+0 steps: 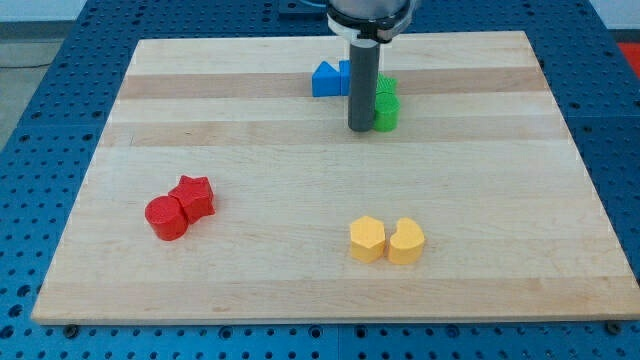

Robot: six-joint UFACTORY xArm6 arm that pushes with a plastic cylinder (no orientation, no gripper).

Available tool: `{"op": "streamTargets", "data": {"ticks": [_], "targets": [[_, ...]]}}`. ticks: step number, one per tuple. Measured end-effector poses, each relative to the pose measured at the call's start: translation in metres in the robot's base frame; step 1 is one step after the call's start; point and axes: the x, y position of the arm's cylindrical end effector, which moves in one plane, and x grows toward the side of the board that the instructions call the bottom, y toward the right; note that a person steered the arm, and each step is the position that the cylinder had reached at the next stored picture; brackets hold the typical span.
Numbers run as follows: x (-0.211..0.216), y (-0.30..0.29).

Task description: Push the red circle along with the red star below to the blue triangle

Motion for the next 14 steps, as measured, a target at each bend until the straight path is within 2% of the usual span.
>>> {"op": "streamTargets", "data": {"ticks": [2,3,4,5,6,7,8,10,14], "targets": [[0.0,-0.016],[0.039,-0.045],[0.102,-0.046],[0.173,-0.087],[0.222,-0.179],[0.222,-0.309],[0.199,-0.339],[0.191,-0.294],[0.164,-0.245]]}}
